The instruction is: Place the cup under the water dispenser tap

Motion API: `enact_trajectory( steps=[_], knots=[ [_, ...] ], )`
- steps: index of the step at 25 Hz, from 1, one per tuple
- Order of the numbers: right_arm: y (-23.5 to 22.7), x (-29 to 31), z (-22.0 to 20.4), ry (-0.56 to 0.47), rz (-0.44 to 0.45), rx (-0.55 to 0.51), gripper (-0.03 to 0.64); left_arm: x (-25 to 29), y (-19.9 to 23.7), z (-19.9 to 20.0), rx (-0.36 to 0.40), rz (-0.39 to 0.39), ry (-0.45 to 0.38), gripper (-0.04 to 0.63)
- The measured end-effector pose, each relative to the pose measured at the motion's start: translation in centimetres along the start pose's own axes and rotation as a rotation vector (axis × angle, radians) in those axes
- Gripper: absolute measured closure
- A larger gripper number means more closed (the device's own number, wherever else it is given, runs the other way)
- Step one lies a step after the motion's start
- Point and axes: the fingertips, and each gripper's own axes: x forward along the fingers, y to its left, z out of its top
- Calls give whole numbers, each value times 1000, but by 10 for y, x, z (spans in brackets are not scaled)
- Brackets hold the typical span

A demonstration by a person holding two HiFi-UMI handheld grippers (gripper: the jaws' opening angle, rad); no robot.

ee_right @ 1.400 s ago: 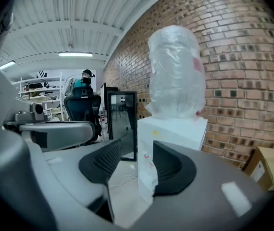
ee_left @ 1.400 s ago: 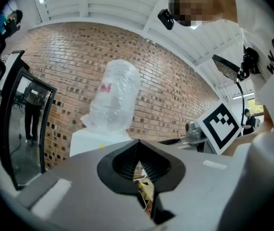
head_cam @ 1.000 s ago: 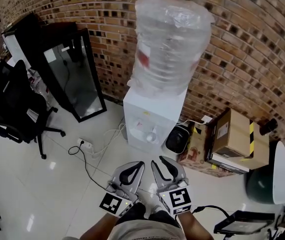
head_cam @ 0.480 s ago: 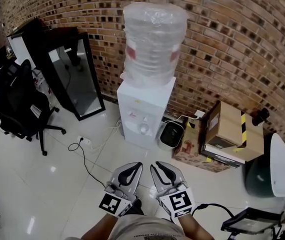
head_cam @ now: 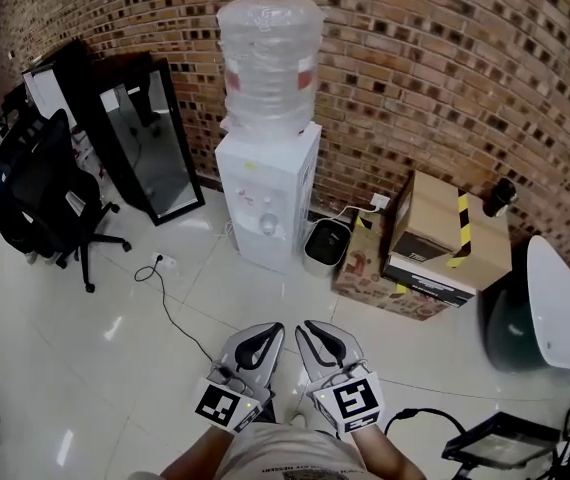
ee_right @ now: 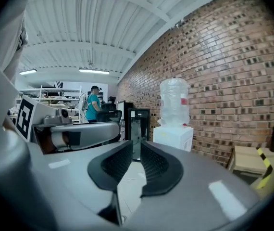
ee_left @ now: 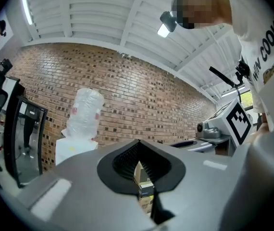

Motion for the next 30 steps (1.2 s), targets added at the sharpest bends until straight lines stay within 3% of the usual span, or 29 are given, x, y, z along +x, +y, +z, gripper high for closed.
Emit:
enact_trajectory(
  steps=[7,13,30],
  knots=[
    [43,-44,-4,-15,51,21,592,-43,-50,12,-1,10,4,603],
    [72,-50,10,-27,114,4,611,-67,-47,22,-15,54,2,603],
    [95,-48,15,-30,105,-8,611,-84,-39,22,-22,26,4,603]
  ],
)
